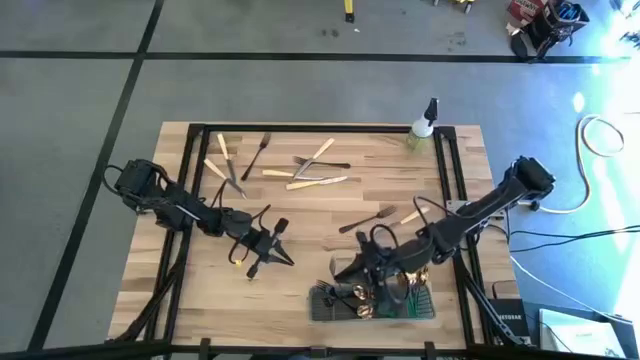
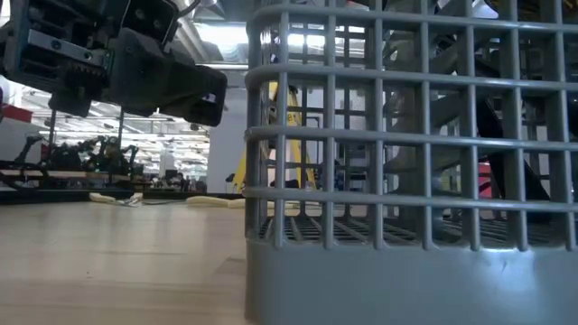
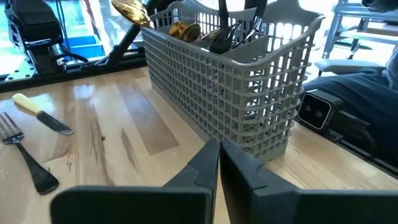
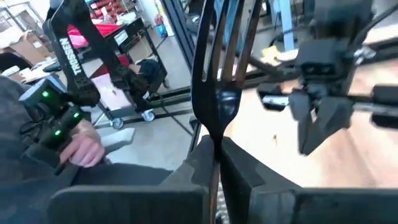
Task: Sort silverware
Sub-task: Put the top right black fork into the gray cutlery rack, then put the bottom black fork into the gray cutlery rack
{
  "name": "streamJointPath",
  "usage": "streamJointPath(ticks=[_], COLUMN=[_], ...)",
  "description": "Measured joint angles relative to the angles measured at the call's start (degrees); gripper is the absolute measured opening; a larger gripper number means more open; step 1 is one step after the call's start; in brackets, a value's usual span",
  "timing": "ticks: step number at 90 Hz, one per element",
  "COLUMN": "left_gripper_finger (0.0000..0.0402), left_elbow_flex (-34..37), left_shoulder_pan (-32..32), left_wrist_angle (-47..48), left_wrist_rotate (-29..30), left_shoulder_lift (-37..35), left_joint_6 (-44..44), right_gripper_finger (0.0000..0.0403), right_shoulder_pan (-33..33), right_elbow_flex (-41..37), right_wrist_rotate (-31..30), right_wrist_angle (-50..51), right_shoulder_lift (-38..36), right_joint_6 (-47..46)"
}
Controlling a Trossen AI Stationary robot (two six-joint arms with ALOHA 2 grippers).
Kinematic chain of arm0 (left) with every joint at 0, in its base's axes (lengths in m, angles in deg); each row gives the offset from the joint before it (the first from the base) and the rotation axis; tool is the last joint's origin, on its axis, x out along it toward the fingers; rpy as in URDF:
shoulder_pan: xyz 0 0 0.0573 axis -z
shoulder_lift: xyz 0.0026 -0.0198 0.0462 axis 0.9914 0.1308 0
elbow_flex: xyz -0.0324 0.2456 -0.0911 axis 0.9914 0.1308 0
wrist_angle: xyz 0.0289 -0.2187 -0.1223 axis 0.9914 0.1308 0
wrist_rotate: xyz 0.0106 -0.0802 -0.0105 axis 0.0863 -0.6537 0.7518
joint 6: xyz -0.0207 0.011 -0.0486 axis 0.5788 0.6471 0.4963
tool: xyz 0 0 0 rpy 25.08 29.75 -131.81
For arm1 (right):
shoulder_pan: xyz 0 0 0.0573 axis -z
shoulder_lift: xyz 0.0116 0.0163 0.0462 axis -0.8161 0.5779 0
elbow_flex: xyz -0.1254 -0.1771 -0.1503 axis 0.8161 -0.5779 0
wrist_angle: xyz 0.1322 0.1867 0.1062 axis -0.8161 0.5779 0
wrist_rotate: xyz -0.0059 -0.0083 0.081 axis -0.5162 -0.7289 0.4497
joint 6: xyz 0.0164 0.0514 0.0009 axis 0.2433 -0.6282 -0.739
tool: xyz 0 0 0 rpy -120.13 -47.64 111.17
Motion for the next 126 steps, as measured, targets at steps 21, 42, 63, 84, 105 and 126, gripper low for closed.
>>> streamJointPath(ticks=[21,42,63,84,105,126], left_gripper_finger=[0.0,0.0,0.0,0.0,0.0,0.0], left_elbow_flex=[0.0,0.0,-0.02,-0.02,-0.02,-0.02], left_shoulder_pan=[0.0,0.0,-0.11,-0.16,-0.76,-1.42], left_wrist_angle=[-0.39,-0.27,-0.2,-0.06,-1.66,-1.39], left_wrist_rotate=[-0.02,-0.02,-0.02,0.11,0.88,-0.13], left_shoulder_lift=[0.0,0.01,0.0,0.01,0.02,0.04], left_joint_6=[-0.14,-0.15,-0.53,-0.93,-0.88,-1.85], right_gripper_finger=[0.0018,0.0101,0.0171,0.0177,0.0177,0.0177], right_shoulder_pan=[-0.39,-0.34,2.8,18.45,32.24,34.11], right_elbow_flex=[0.0,0.76,7.55,13.91,14.19,13.62], right_wrist_rotate=[1.03,1.54,-2.98,0.22,11.35,13.15], right_wrist_angle=[3.0,3.86,31.12,62.1,73.17,71.83], right_shoulder_lift=[3.26,2.34,-6.02,-8.6,-1.44,7.8], right_joint_6=[-1.96,1.22,7.12,10.69,27.97,41.57])
